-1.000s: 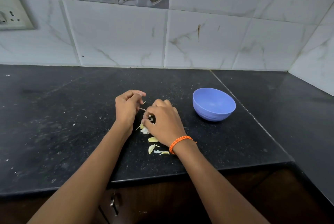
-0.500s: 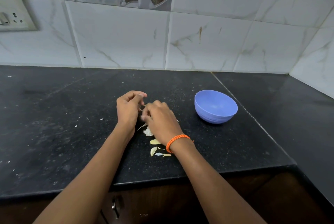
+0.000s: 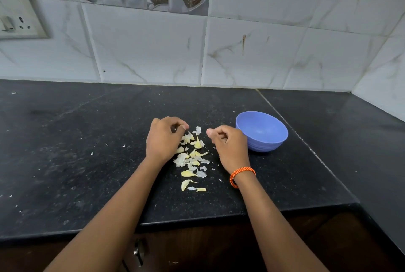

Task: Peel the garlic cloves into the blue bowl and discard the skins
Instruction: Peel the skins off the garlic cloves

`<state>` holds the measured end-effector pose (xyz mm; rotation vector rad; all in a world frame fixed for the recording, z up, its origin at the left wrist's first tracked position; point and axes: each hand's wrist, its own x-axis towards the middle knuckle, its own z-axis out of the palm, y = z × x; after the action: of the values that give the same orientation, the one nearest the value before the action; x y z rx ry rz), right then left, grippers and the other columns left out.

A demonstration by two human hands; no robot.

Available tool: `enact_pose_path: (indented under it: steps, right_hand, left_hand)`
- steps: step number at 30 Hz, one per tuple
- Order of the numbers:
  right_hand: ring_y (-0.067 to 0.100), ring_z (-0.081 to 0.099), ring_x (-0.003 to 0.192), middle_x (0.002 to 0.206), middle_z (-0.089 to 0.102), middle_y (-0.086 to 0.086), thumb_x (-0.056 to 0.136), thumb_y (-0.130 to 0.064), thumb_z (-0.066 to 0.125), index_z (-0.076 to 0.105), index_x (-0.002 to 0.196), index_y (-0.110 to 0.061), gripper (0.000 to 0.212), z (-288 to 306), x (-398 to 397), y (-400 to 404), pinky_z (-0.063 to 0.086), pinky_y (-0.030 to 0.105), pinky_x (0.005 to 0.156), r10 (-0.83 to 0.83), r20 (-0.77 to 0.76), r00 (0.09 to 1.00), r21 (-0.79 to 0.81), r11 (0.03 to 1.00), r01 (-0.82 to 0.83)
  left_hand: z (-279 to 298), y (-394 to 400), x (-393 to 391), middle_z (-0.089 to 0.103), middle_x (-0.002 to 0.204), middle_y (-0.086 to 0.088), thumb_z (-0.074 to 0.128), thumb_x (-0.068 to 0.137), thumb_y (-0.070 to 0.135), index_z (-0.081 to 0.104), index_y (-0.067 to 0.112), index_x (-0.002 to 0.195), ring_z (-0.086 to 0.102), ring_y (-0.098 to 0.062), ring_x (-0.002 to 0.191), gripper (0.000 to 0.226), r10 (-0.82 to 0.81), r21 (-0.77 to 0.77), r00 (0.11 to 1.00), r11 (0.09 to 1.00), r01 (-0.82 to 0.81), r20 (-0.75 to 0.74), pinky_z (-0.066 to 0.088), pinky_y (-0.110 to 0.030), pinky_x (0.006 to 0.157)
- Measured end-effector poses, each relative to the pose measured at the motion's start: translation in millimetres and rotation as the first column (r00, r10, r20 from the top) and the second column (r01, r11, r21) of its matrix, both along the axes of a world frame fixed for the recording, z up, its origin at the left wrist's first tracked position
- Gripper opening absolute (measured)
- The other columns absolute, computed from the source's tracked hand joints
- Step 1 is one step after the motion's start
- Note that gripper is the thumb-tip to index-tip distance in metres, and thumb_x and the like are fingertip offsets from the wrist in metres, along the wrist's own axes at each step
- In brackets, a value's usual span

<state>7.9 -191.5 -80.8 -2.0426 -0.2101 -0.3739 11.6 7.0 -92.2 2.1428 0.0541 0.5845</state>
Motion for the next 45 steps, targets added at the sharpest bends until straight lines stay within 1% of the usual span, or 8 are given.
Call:
enact_pose_path:
  steps: [3, 7, 10, 13, 18, 29, 39, 45]
  right_hand:
    - [0.003, 0.068, 0.077, 0.077, 0.074, -0.009, 0.095, -0.025, 0.077, 0.079, 0.084, -0.017, 0.014, -4.6, -5.9, 7.4, 0.050, 0.012, 0.067, 0.068, 0.010, 0.998, -0.013, 0.998, -0.068]
    - [0.009, 0.064, 0.072, 0.076, 0.072, -0.009, 0.092, -0.027, 0.079, 0.077, 0.081, -0.025, 0.011, -9.5, -11.3, 24.2, 0.055, 0.025, 0.067, 0.186, -0.030, 0.982, -0.085, 0.979, -0.188]
    - [0.012, 0.066, 0.072, 0.075, 0.071, -0.006, 0.101, -0.029, 0.066, 0.073, 0.080, -0.025, 0.022, -7.1, -0.7, 24.6, 0.056, 0.038, 0.064, 0.092, 0.020, 0.996, -0.136, 0.987, -0.088]
    - [0.008, 0.067, 0.080, 0.090, 0.074, -0.007, 0.105, -0.017, 0.062, 0.076, 0.092, -0.022, 0.020, -1.4, 13.8, 19.1, 0.048, 0.024, 0.062, -0.032, -0.011, 0.999, -0.213, 0.977, 0.029]
    - [0.009, 0.066, 0.090, 0.107, 0.069, -0.006, 0.098, -0.023, 0.076, 0.077, 0.111, -0.025, 0.013, -3.9, 16.9, 24.1, 0.043, 0.018, 0.064, 0.005, -0.104, 0.995, -0.371, 0.928, -0.043]
    - [0.011, 0.060, 0.098, 0.117, 0.055, -0.006, 0.093, -0.037, 0.081, 0.077, 0.103, -0.029, 0.014, 0.0, 13.7, 26.7, 0.039, 0.021, 0.065, 0.076, -0.157, 0.985, -0.417, 0.899, -0.135]
    - [0.009, 0.069, 0.077, 0.077, 0.071, -0.008, 0.097, -0.015, 0.069, 0.074, 0.083, -0.024, 0.017, -0.8, 20.7, 14.1, 0.062, 0.035, 0.077, 0.015, -0.143, 0.990, -0.257, 0.965, -0.051]
    - [0.015, 0.055, 0.110, 0.112, 0.066, -0.005, 0.101, -0.024, 0.067, 0.077, 0.105, -0.029, 0.012, 2.6, 29.1, 32.2, 0.053, 0.034, 0.084, 0.040, -0.048, 0.998, -0.405, 0.913, -0.056]
  left_hand:
    - [-6.8, -0.4, 3.0, 0.068, 0.122, 0.021, 0.059, 0.103, 0.019, 0.080, 0.042, 0.109, 0.045, -0.017, 0.123, 0.032, -0.007, 0.300, 0.999, 0.954, 0.019, -0.039, 0.034, -0.036, 0.098]
    - [-10.1, -0.4, 7.9, 0.067, 0.133, 0.025, 0.054, 0.105, 0.019, 0.078, 0.045, 0.120, 0.040, -0.016, 0.133, 0.038, -0.066, 0.349, 0.991, 0.931, 0.104, -0.117, 0.020, -0.034, 0.099]
    - [-8.1, -0.3, 8.4, 0.071, 0.124, 0.021, 0.063, 0.104, 0.025, 0.080, 0.040, 0.110, 0.046, -0.016, 0.127, 0.024, -0.048, 0.355, 0.994, 0.931, 0.080, -0.097, 0.024, -0.036, 0.098]
    - [-7.4, -1.5, 9.6, 0.074, 0.110, 0.018, 0.071, 0.099, 0.027, 0.082, 0.038, 0.099, 0.052, -0.017, 0.119, 0.016, -0.008, 0.342, 0.997, 0.939, 0.036, -0.082, 0.032, -0.039, 0.097]
    - [-5.9, -3.8, 11.8, 0.076, 0.095, 0.016, 0.071, 0.095, 0.029, 0.082, 0.038, 0.094, 0.058, -0.018, 0.114, 0.014, 0.021, 0.339, 0.992, 0.940, 0.023, -0.127, 0.039, -0.045, 0.097]
    - [-12.1, -5.9, 15.1, 0.066, 0.085, 0.013, 0.064, 0.097, 0.029, 0.075, 0.032, 0.085, 0.057, -0.017, 0.100, 0.016, 0.057, 0.364, 0.994, 0.931, -0.019, -0.094, 0.032, -0.039, 0.090]
    - [-6.5, 0.4, 15.7, 0.071, 0.079, 0.016, 0.060, 0.100, 0.025, 0.065, 0.037, 0.086, 0.068, -0.008, 0.080, 0.019, 0.042, 0.128, 0.992, 0.991, -0.026, -0.118, 0.054, -0.052, 0.097]
    - [-5.5, 0.4, 15.2, 0.072, 0.078, 0.015, 0.062, 0.100, 0.023, 0.064, 0.038, 0.083, 0.067, -0.005, 0.080, 0.023, 0.035, 0.127, 0.990, 0.992, -0.018, -0.133, 0.051, -0.053, 0.101]
